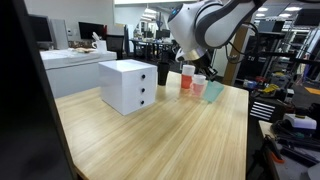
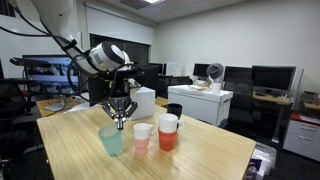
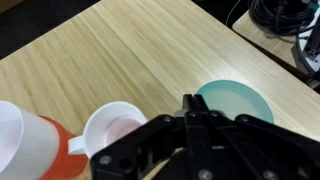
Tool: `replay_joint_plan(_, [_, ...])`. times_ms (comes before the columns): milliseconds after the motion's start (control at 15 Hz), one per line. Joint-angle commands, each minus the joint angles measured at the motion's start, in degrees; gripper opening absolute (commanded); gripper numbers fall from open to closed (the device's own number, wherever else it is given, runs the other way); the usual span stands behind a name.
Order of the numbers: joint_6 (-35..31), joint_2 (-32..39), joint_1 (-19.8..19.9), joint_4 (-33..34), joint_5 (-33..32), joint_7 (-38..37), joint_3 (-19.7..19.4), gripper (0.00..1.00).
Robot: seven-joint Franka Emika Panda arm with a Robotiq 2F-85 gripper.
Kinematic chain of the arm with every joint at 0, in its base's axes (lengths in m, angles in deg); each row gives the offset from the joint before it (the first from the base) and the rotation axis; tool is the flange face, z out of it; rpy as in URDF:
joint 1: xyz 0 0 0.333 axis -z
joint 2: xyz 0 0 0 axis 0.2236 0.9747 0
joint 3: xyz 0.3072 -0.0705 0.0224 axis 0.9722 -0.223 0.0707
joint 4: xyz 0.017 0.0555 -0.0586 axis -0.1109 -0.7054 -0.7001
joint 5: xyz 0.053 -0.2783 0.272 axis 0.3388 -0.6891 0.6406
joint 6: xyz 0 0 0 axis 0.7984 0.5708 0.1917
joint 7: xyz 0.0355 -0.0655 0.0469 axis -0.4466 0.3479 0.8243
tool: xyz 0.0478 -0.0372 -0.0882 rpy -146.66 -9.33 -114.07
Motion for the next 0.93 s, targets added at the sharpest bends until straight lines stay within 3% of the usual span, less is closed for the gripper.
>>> replay_joint_plan(0, [1.82,0.9,0.98,-0.35,-1.93,2.19,1.22,0.02])
replay_joint_plan(67, [1.98,1.2,1.0,-0.3,-2.09,2.35,1.32,0.02])
replay_joint_plan(133, [2.03,1.41,1.02,-0.29,-2.2,2.61,1.42,0.28])
replay_joint_plan(267, [2.11,1.76,1.04,-0.18,-2.51,2.93,1.62,0.33])
replay_joint_plan(667, [2.46,1.63,0.94,0.66,-1.97,3.41,2.06,0.72])
replay_joint_plan(867, [3.12,-0.63,1.17,3.71,2.1,5.33,2.71,0.92])
